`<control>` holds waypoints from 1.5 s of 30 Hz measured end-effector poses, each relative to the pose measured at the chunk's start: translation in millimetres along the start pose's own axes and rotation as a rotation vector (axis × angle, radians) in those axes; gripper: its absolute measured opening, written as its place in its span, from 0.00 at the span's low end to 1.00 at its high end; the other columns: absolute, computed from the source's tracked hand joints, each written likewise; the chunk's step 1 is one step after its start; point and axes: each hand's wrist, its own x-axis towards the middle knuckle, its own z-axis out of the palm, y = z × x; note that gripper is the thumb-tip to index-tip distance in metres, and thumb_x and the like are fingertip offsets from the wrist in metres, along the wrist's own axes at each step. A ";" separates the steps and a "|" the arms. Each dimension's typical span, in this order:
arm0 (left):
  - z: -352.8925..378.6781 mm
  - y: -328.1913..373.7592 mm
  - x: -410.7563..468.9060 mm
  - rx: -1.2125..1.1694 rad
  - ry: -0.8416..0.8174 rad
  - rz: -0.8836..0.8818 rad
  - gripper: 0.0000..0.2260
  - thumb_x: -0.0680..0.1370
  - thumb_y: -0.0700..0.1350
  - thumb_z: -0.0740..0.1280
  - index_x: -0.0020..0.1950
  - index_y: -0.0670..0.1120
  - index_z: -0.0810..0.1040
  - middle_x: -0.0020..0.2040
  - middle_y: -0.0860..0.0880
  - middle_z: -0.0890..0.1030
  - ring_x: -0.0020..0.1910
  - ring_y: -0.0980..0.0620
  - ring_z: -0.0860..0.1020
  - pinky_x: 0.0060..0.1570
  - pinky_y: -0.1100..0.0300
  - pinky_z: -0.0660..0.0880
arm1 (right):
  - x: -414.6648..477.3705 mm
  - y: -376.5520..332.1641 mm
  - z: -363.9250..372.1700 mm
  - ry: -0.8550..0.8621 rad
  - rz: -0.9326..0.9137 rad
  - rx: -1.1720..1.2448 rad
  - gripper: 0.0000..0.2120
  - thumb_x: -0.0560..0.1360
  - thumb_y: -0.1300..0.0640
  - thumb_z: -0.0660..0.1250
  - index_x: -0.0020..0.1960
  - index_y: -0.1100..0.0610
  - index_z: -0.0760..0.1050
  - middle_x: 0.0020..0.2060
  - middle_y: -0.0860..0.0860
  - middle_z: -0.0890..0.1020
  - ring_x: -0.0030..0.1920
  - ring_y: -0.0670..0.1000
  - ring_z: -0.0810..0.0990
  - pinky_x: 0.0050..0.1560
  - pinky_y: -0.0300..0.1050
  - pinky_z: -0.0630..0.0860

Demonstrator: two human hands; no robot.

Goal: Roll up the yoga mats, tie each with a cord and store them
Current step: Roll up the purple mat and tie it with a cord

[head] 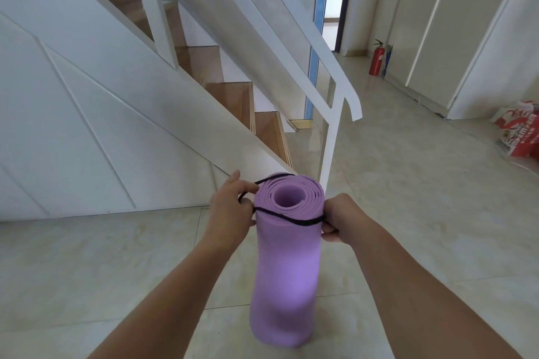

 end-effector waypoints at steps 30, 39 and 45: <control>-13.1 14.6 28.4 0.161 -0.670 -0.165 0.23 0.77 0.30 0.63 0.66 0.53 0.78 0.52 0.40 0.83 0.50 0.45 0.83 0.44 0.55 0.83 | -1.8 -5.0 -9.8 -0.105 -0.161 -0.238 0.12 0.75 0.62 0.59 0.33 0.58 0.70 0.28 0.56 0.72 0.29 0.55 0.70 0.28 0.46 0.71; -13.9 -21.7 -11.2 -0.006 -0.672 -0.045 0.22 0.72 0.25 0.60 0.46 0.49 0.85 0.38 0.46 0.75 0.37 0.54 0.67 0.36 0.65 0.67 | -12.9 9.3 -20.3 -0.150 -0.066 -0.162 0.10 0.74 0.68 0.56 0.35 0.57 0.64 0.28 0.53 0.62 0.26 0.50 0.58 0.27 0.40 0.60; -6.7 -17.0 -6.3 0.133 -0.533 -0.085 0.23 0.74 0.24 0.57 0.44 0.52 0.79 0.30 0.61 0.76 0.32 0.60 0.70 0.33 0.70 0.67 | -19.6 12.7 -25.9 -0.261 -0.034 -0.007 0.22 0.78 0.41 0.65 0.43 0.62 0.73 0.33 0.58 0.73 0.31 0.55 0.75 0.37 0.47 0.81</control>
